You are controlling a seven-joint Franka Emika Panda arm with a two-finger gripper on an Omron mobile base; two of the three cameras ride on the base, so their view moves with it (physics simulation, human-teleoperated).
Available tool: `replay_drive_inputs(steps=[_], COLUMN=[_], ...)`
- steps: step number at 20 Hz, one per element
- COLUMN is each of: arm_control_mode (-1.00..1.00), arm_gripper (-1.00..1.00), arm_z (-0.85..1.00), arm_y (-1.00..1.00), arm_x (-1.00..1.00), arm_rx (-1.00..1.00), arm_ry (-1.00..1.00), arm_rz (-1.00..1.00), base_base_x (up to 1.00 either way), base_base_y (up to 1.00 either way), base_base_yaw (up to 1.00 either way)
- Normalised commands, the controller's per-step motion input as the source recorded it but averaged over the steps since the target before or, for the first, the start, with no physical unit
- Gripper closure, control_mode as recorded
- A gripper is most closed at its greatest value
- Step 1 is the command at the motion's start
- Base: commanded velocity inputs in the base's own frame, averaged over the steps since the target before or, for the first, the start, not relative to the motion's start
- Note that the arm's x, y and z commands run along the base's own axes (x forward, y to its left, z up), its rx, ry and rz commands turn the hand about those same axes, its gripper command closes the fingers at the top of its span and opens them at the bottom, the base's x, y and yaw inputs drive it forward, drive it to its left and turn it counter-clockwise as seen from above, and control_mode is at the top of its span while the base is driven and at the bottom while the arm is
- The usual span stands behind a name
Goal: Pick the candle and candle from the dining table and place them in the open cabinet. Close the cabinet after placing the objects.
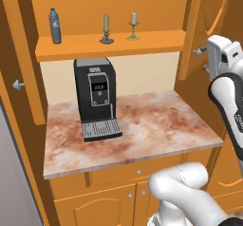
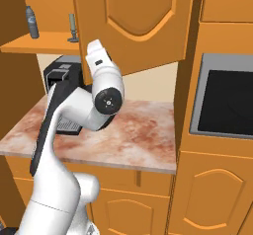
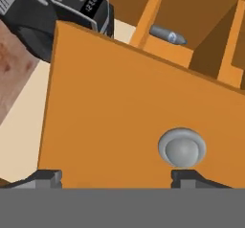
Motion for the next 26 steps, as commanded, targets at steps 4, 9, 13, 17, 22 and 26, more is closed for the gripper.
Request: replay_drive_inputs(steps=[4, 9, 13, 17, 22, 26], arm_control_mode=[-1.00, -1.00, -1.00, -1.00, -1.00, -1.00], arm_gripper=[-1.00, -1.00, -1.00, -1.00, -1.00, -1.00], arm_z=[0.15, 0.03, 0.00, 0.00, 0.00, 0.00], arm_y=[0.34, 0.19, 0.09, 0.10, 0.17, 0.22], arm_x=[0.63, 0.71, 0.84, 0.84, 0.78, 0.68], arm_rx=[-0.09, -0.05, -0.03, -0.03, -0.03, -0.05], arm_ry=[0.04, 0.04, 0.04, 0.03, 0.03, 0.03], arm_rz=[-0.01, 0.00, 0.00, 0.00, 0.00, -0.02], base_base_x=[0.00, 0.00, 0.00, 0.00, 0.00, 0.00], base_base_y=[0.00, 0.00, 0.00, 0.00, 0.00, 0.00], base_base_yaw=[0.00, 0.00, 0.00, 0.00, 0.00, 0.00])
